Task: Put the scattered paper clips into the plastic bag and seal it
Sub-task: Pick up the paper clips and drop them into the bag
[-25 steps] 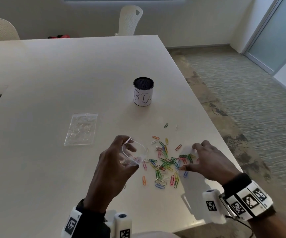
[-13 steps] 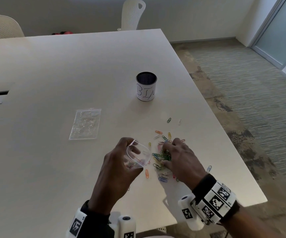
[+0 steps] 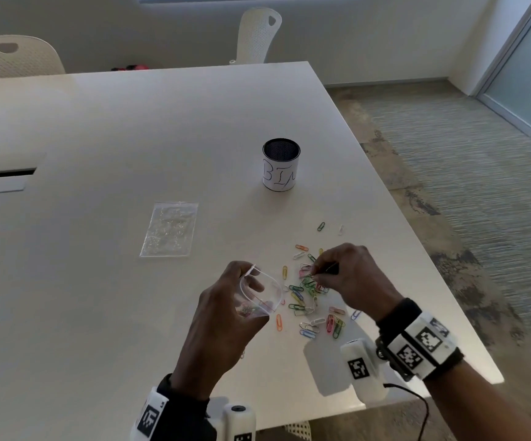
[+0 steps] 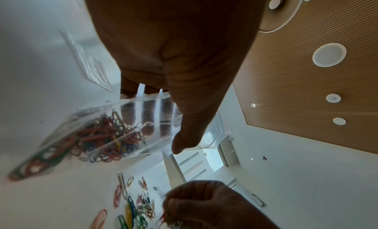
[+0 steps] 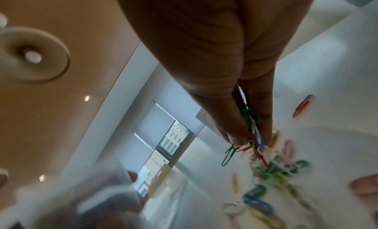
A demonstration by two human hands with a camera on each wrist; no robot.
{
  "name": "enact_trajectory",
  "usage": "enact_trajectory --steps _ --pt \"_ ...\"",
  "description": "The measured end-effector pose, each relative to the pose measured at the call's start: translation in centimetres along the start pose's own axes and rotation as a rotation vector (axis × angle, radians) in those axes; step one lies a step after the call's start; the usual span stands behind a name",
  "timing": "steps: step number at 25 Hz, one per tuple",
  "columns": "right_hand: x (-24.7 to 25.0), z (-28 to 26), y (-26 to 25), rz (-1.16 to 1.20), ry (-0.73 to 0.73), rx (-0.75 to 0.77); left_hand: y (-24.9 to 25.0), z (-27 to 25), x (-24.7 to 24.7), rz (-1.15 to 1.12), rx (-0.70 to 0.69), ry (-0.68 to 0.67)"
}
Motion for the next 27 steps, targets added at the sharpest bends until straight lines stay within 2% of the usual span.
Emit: enact_trajectory --steps 5,8,11,17,22,24,27 --pt "3.5 -1.5 -4.2 0.326 0.026 0.083 0.1 0.1 -0.3 0.004 -0.012 0.004" --pt "3.9 -3.1 -8.0 0.417 -0.024 0.172 0.5 0.2 -0.4 0.002 -0.023 0.008" --pt "2.2 -4.1 -10.9 0.341 -0.043 0.263 1.0 0.2 -0.3 -0.006 -0.042 0.017" --pt "-1.6 -4.5 -13.0 -0.001 -0.016 0.383 1.5 0.1 -0.1 -0.041 -0.067 0.04" --pt "0.0 -4.9 -13.7 0.002 -0.088 0.411 1.7 0.1 0.3 -0.055 -0.072 0.047" --pt "1.7 -3.9 -12.9 0.052 -0.053 0.401 1.7 0.2 0.5 -0.063 -0.079 0.049" --pt "4.5 0.3 -8.7 0.047 0.06 0.293 1.5 0.4 1.1 -0.071 -0.073 0.066"
Point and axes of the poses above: each hand's wrist, its own z-axis towards the middle knuckle, its own x-axis out of the back of the hand, y = z × x, the point moved 8 cm from there along z, towards the middle knuckle, and after that the axes turned 1 degree about z, right-handed, at the moved point
